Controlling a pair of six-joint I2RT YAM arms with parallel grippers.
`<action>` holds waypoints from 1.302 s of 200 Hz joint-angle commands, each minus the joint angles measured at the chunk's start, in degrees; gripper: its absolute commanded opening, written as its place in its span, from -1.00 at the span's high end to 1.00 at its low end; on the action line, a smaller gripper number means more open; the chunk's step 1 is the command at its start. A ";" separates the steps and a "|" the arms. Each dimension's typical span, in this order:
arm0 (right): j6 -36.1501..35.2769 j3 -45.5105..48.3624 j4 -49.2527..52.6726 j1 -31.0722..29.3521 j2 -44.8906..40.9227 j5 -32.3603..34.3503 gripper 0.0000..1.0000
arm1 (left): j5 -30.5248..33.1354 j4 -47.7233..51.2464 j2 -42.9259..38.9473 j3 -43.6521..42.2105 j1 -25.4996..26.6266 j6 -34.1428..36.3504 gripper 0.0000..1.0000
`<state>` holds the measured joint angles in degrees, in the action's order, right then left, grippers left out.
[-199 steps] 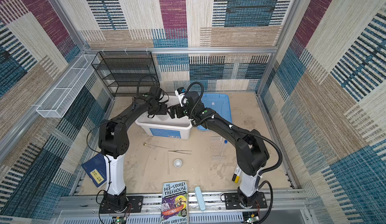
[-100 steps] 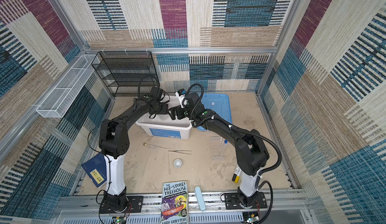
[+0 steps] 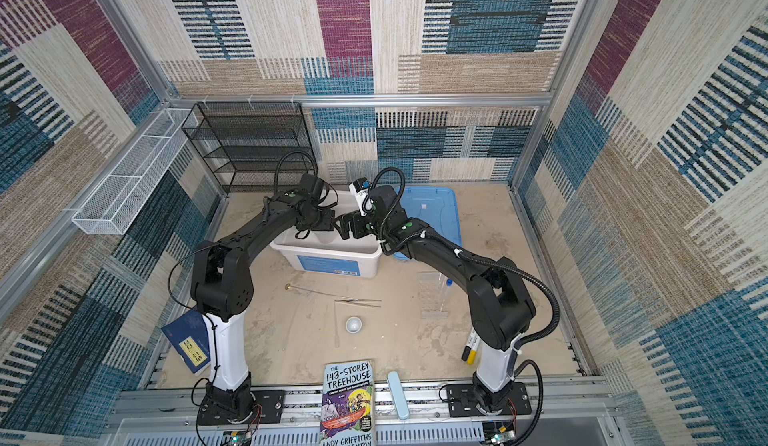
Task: Organize the chemistry lab equipment
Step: 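Lower the beaker into the bin with the left gripper while the right gripper hovers above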
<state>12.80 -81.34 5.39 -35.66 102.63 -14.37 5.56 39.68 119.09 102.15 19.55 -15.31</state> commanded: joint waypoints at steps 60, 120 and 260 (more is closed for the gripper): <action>0.56 0.56 -2.20 -0.04 -0.15 0.05 -1.00 | 0.65 -0.84 2.50 -0.08 -0.09 -0.59 -0.47; 0.72 1.27 -2.56 -0.03 -0.49 0.15 -1.00 | 0.53 -4.40 1.37 -3.79 0.03 -1.24 -0.54; 0.56 2.15 -2.86 -0.04 -1.45 0.59 -1.00 | 0.15 -5.46 1.67 -4.76 0.04 -1.06 -0.68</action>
<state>12.99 -79.24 4.16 -35.66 101.84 -14.39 5.63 34.87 121.54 97.25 19.55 -16.38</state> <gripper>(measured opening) 0.996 0.841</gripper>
